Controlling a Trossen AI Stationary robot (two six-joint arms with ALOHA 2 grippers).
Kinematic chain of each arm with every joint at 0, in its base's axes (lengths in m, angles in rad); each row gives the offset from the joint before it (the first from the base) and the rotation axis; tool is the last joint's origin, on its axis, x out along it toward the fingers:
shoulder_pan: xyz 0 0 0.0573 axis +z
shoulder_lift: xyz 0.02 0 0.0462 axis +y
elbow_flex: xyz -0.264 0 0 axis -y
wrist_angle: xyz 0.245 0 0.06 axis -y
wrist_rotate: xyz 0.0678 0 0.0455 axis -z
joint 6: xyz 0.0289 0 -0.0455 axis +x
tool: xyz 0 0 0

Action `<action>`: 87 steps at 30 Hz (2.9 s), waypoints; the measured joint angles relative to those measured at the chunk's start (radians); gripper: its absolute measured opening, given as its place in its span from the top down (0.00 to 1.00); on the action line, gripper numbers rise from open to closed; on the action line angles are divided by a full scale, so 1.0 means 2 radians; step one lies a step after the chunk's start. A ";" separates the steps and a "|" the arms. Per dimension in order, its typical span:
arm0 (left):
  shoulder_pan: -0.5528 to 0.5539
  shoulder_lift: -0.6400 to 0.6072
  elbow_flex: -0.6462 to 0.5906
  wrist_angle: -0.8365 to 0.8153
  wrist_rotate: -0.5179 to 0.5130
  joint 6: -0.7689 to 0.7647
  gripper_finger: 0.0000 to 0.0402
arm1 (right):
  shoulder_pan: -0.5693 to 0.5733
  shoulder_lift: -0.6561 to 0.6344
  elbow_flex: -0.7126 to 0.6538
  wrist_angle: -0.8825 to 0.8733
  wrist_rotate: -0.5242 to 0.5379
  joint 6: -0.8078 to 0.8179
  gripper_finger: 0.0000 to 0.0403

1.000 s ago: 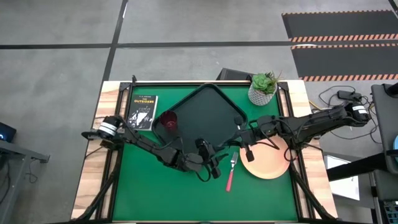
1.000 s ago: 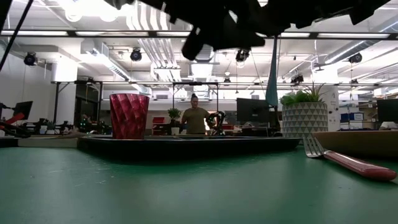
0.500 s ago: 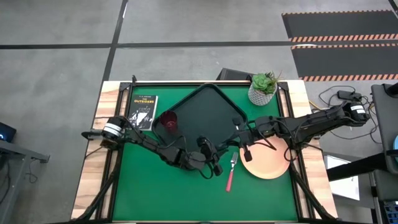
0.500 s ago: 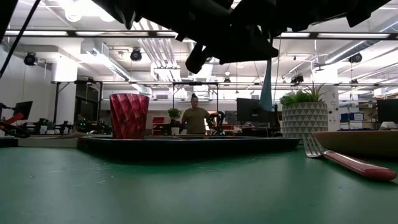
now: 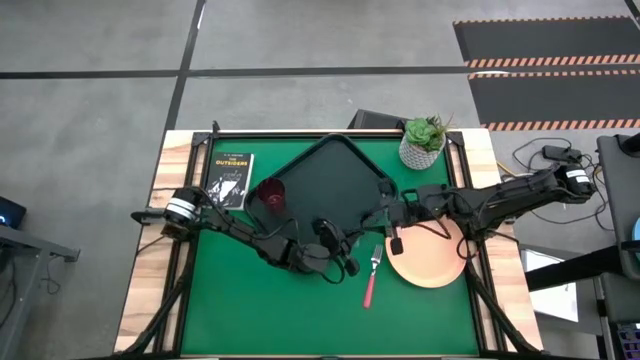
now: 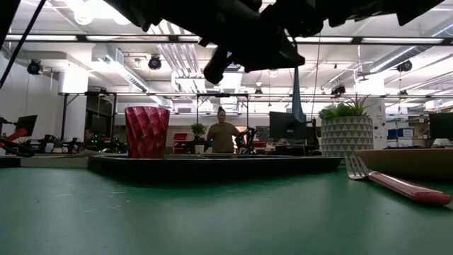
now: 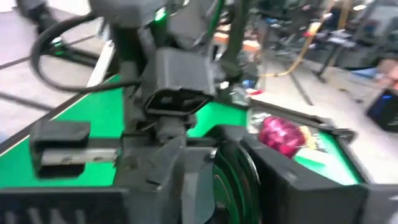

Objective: Pick and place plate/cup/fork/spoon on tray
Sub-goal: Put the blue spoon on the black serving tray to the bottom right of the red glass

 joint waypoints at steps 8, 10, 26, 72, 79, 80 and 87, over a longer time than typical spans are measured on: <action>0.000 0.000 -0.027 0.000 -0.078 -0.114 1.00 | 0.000 -0.081 0.000 -0.043 0.066 0.014 0.52; 0.002 0.000 -0.038 -0.002 -0.081 -0.158 1.00 | 0.000 -0.102 0.000 -0.057 0.068 0.014 0.51; 0.020 0.000 -0.070 -0.040 -0.146 -0.428 1.00 | 0.000 -0.211 -0.015 -0.124 0.068 0.001 0.52; 0.049 0.000 -0.079 -0.070 -0.145 -0.413 1.00 | 0.000 -0.213 -0.016 -0.122 0.068 -0.002 0.52; 0.050 0.000 -0.079 -0.070 -0.145 -0.413 1.00 | 0.000 -0.213 -0.016 -0.123 0.068 -0.002 0.52; 0.050 0.000 -0.079 -0.070 -0.145 -0.412 1.00 | 0.000 -0.213 -0.016 -0.124 0.068 -0.002 0.52; 0.053 0.000 -0.079 -0.070 -0.145 -0.412 1.00 | 0.000 -0.213 -0.016 -0.131 0.069 -0.004 0.52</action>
